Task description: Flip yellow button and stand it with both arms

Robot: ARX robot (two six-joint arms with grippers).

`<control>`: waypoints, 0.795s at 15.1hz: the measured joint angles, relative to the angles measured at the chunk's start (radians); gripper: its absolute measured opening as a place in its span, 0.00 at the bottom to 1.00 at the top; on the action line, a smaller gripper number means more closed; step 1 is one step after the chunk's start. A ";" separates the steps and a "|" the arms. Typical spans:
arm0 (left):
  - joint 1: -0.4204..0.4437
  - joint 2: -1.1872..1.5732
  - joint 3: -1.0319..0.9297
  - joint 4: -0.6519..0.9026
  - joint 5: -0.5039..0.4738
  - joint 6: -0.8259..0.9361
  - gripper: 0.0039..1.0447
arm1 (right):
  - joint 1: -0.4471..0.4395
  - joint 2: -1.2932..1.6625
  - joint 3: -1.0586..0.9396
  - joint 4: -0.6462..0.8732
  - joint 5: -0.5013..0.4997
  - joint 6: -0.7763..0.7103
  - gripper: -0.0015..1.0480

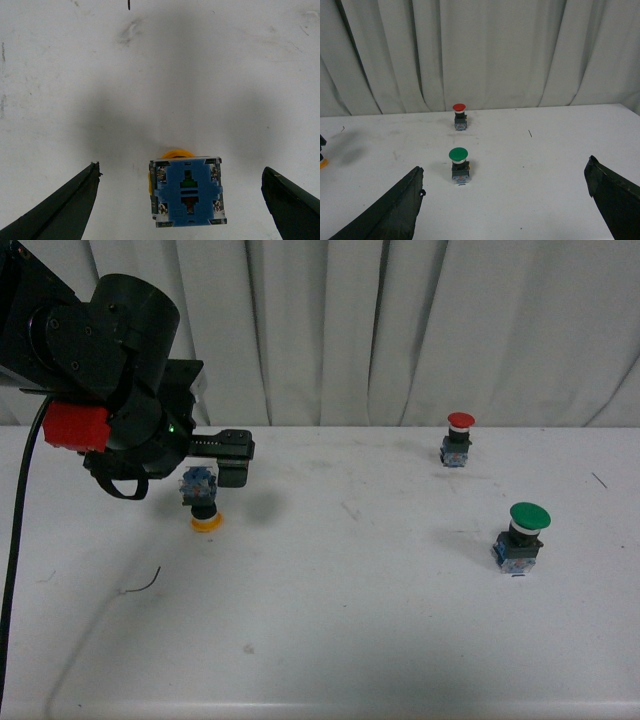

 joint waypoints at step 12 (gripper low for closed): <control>-0.005 -0.008 0.012 -0.031 -0.026 0.000 0.29 | 0.000 0.000 0.000 0.000 0.000 0.000 0.94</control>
